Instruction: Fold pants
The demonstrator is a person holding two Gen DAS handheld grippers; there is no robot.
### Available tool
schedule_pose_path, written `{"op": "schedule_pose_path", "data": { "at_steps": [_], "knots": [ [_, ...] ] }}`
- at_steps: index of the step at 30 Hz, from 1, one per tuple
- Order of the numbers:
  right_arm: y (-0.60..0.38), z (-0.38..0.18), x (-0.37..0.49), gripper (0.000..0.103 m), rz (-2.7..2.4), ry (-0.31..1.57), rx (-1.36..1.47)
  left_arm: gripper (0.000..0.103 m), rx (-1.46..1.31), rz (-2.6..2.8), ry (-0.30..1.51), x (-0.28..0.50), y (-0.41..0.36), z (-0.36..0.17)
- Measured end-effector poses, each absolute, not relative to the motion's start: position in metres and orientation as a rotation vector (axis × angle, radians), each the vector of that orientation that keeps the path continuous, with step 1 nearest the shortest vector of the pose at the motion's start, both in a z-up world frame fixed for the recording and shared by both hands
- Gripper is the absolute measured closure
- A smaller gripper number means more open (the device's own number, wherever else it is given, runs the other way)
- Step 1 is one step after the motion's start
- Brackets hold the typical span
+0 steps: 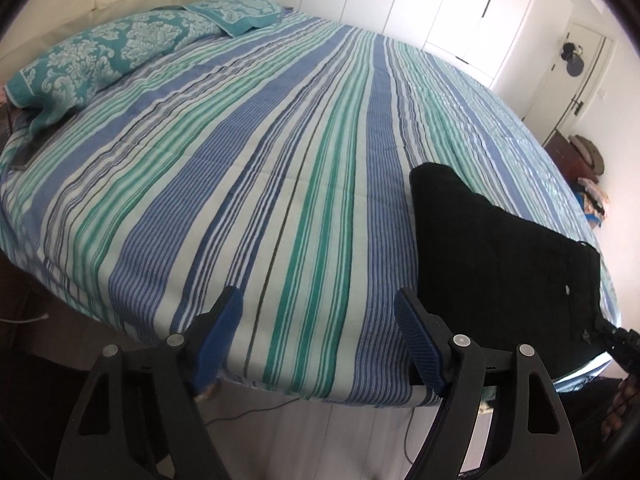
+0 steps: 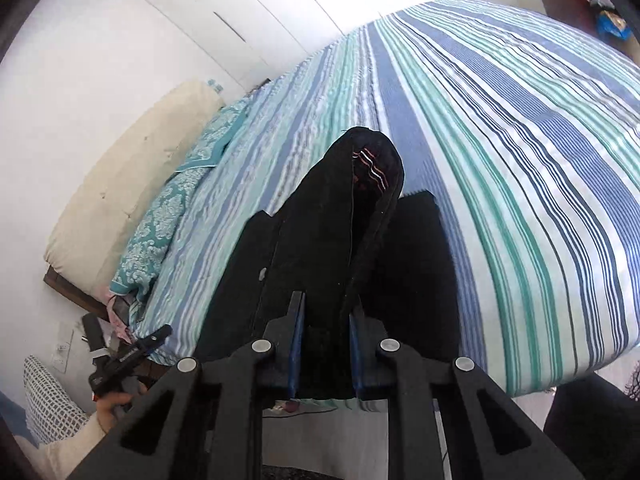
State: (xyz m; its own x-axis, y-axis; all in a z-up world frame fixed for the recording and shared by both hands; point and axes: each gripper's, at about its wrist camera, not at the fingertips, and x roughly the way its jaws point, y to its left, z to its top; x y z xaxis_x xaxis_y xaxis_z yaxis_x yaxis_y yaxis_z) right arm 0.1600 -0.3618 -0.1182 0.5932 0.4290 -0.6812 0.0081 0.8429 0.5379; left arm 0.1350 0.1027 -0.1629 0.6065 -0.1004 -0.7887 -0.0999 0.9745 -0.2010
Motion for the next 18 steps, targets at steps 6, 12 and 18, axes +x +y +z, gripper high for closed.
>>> {"op": "schedule_pose_path", "data": {
  "at_steps": [6,12,18],
  "knots": [
    [-0.371,-0.153,0.156,0.082,0.164,0.976,0.51,0.023,-0.086,-0.087,0.916,0.134,0.058,-0.16],
    [-0.36,-0.125,0.149,0.05,0.077,0.911,0.316,0.016,0.122,-0.236,0.818,0.126,-0.012,-0.151],
    [-0.307,-0.088,0.133,0.05,0.313,0.774,0.091,0.015,0.307,-0.327,0.884,0.128,-0.066,-0.181]
  ]
}}
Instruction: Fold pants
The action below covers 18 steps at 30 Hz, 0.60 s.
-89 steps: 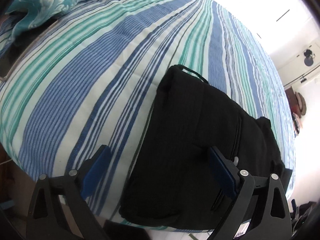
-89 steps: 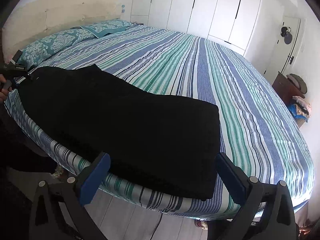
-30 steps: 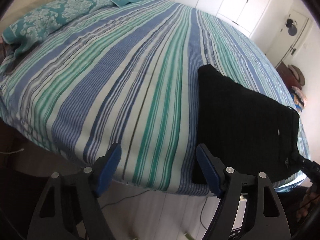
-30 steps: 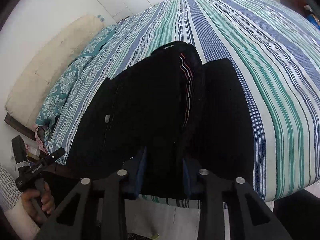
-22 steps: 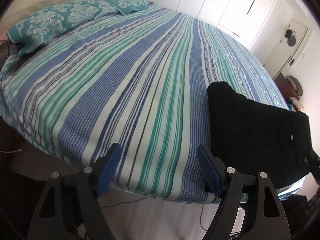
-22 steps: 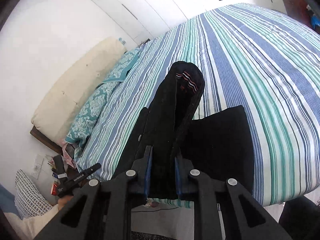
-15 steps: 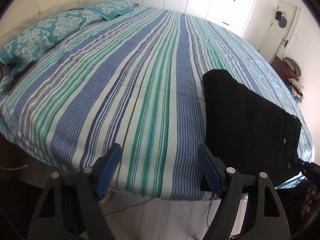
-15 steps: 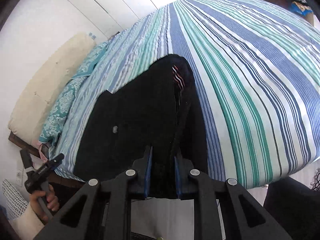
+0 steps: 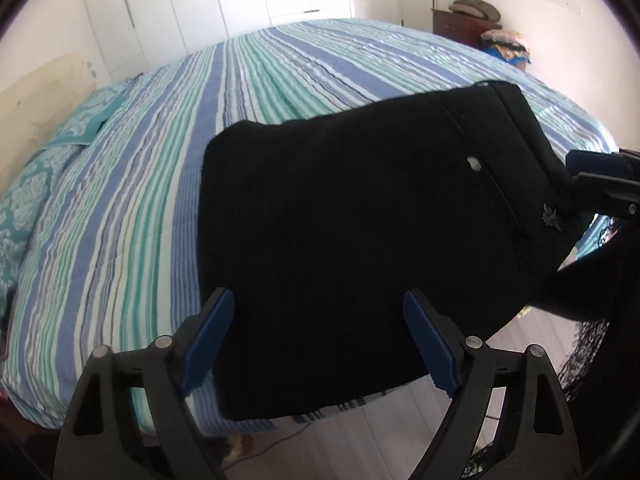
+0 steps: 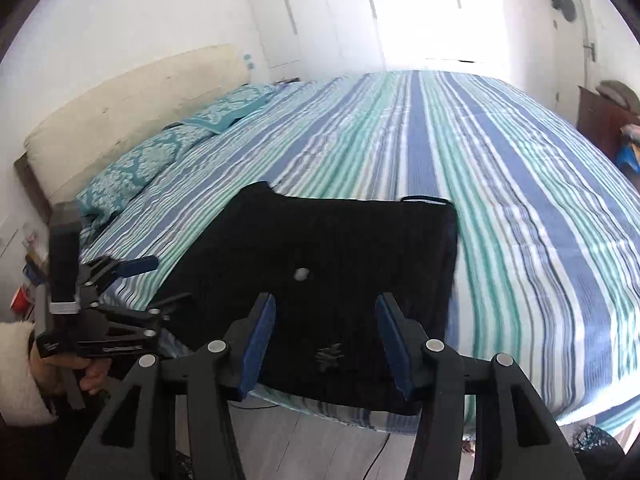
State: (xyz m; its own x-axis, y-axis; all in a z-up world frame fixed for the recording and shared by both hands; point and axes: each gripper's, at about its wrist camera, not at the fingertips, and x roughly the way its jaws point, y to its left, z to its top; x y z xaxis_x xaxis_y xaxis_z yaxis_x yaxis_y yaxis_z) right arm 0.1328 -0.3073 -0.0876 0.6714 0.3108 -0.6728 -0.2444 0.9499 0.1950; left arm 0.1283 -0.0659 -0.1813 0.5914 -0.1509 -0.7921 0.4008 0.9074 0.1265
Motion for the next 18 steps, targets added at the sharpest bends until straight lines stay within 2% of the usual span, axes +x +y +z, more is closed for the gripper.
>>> {"op": "schedule_pose_path", "data": {
  "at_steps": [3,5,10,13,18],
  "knots": [
    [-0.299,-0.122,0.14,0.052,0.277,0.913,0.066,0.007,0.282,-0.338,0.922,0.132,-0.065,-0.185],
    [-0.308,-0.139,0.143,0.056,0.261,0.978,0.097,0.007,0.255,-0.342,0.939,0.133,-0.061,-0.184],
    [-0.305,-0.138,0.143,0.055,0.27,0.959,0.056,0.005,0.234,-0.343,0.958,0.133,-0.059,-0.185],
    [-0.3,-0.138,0.145,0.05,0.269,0.957,0.049,0.005,0.236,-0.349,0.965,0.133,-0.057,-0.184],
    [-0.302,-0.139,0.146,0.048,0.27,0.958,0.065,0.005,0.212,-0.355,0.985,0.137,-0.055,-0.183]
  ]
}}
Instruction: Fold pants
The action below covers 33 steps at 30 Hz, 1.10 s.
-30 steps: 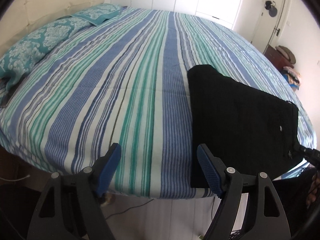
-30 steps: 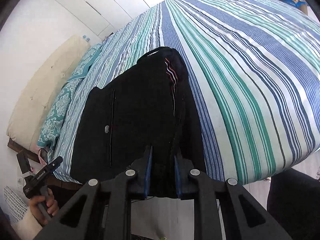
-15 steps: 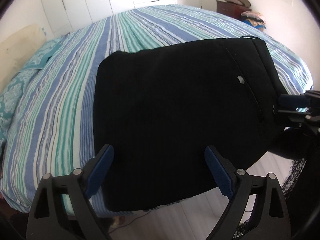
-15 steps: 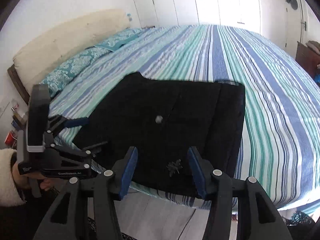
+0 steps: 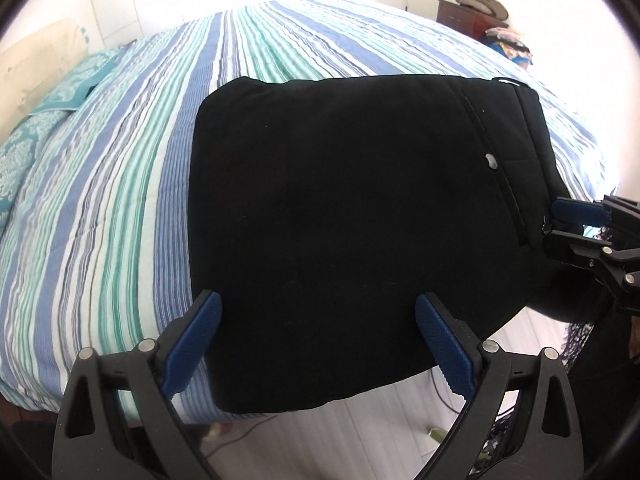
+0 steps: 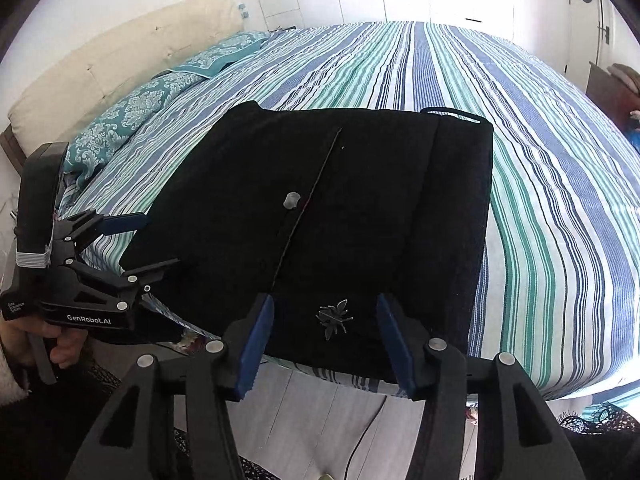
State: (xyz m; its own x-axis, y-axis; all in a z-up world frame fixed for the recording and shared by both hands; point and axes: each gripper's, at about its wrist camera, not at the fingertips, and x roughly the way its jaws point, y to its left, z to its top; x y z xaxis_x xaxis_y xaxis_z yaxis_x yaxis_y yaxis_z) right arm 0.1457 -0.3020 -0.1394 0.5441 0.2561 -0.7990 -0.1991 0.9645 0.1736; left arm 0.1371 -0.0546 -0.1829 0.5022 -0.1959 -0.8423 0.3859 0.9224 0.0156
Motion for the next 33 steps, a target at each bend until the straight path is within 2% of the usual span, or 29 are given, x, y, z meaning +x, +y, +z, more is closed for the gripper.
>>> {"op": "schedule_pose_path", "data": {
  "at_steps": [4,10,15,18,23,27,29,30,31,33],
  "knots": [
    [-0.297,-0.138,0.146,0.041,0.28,0.958,0.058,0.006,0.18,-0.362,1.006,0.141,-0.05,-0.178],
    [-0.301,-0.121,0.146,0.039,0.26,0.922,0.118,0.006,0.075,-0.405,0.96,0.158,-0.042,-0.142],
    [-0.319,-0.086,0.172,0.034,0.251,0.841,0.199,0.006,0.05,-0.452,0.976,0.23,-0.058,-0.126],
    [-0.32,-0.076,0.204,0.033,0.288,0.818,0.198,0.006,0.053,-0.425,0.991,0.279,-0.073,-0.137],
    [-0.326,-0.111,0.247,0.033,0.265,0.877,0.155,0.004,0.025,-0.277,1.1,0.329,-0.066,-0.193],
    [-0.337,-0.139,0.241,0.032,0.203,0.904,0.137,0.001,-0.112,-0.232,1.116,0.334,-0.044,-0.204],
    [-0.348,-0.15,0.231,0.023,0.178,0.909,0.19,0.001,-0.159,-0.236,1.137,0.336,-0.037,-0.208],
    [-0.357,-0.156,0.227,0.023,0.175,0.923,0.228,0.002,-0.175,-0.23,1.143,0.336,-0.034,-0.208],
    [-0.363,-0.16,0.224,0.015,0.163,0.928,0.26,0.002,-0.184,-0.221,1.142,0.336,-0.031,-0.204],
    [-0.373,-0.164,0.22,0.014,0.138,0.943,0.315,0.003,-0.195,-0.212,1.122,0.33,-0.025,-0.193]
  ]
}}
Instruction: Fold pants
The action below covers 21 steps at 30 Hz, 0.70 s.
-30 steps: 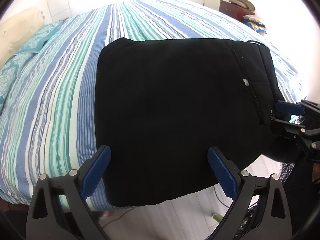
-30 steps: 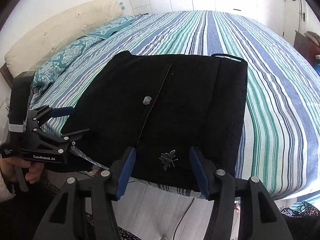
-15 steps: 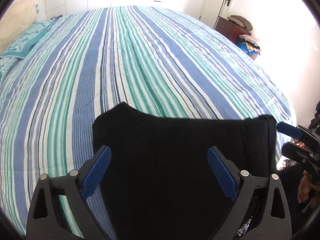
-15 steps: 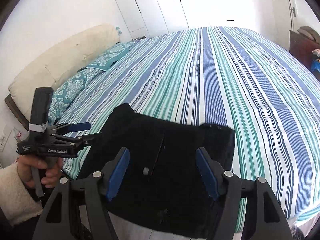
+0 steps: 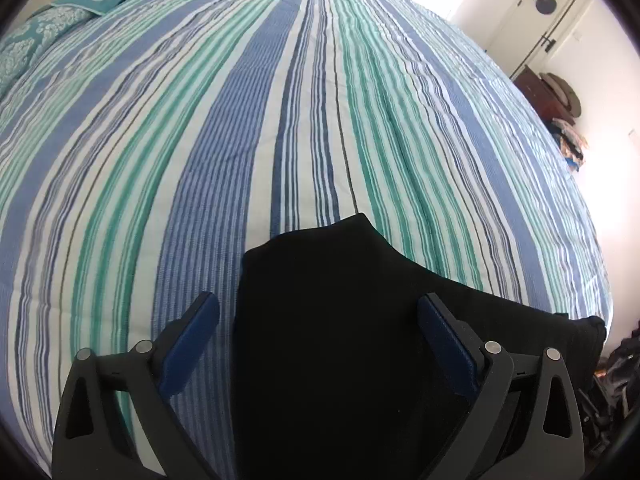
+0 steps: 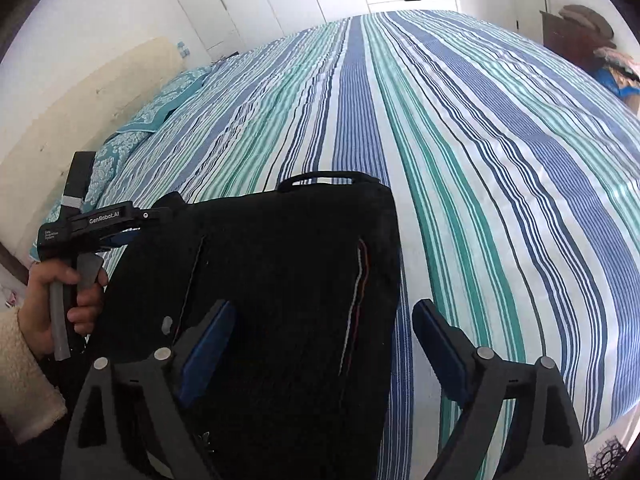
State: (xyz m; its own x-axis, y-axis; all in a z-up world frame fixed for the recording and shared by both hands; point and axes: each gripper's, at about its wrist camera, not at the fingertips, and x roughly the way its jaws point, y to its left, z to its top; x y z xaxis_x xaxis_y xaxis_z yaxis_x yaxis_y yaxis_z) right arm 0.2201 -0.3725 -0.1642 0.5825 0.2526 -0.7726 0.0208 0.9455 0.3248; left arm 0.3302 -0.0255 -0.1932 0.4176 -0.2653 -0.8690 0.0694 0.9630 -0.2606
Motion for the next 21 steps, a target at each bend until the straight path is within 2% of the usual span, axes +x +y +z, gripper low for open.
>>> {"op": "schedule_pose_path", "data": {
  "at_steps": [10,16,21],
  "knots": [
    [-0.383,-0.14,0.187,0.013,0.056,0.873,0.296,0.003,-0.243,-0.247,1.091,0.27,0.028,-0.161],
    [-0.406,-0.137,0.156,0.011,0.011,0.86,0.376,0.003,-0.345,-0.246,1.113,0.244,0.075,-0.174],
    [-0.422,-0.141,0.14,0.006,0.059,0.854,0.479,0.003,-0.396,-0.412,1.183,0.247,0.063,-0.192]
  ]
}}
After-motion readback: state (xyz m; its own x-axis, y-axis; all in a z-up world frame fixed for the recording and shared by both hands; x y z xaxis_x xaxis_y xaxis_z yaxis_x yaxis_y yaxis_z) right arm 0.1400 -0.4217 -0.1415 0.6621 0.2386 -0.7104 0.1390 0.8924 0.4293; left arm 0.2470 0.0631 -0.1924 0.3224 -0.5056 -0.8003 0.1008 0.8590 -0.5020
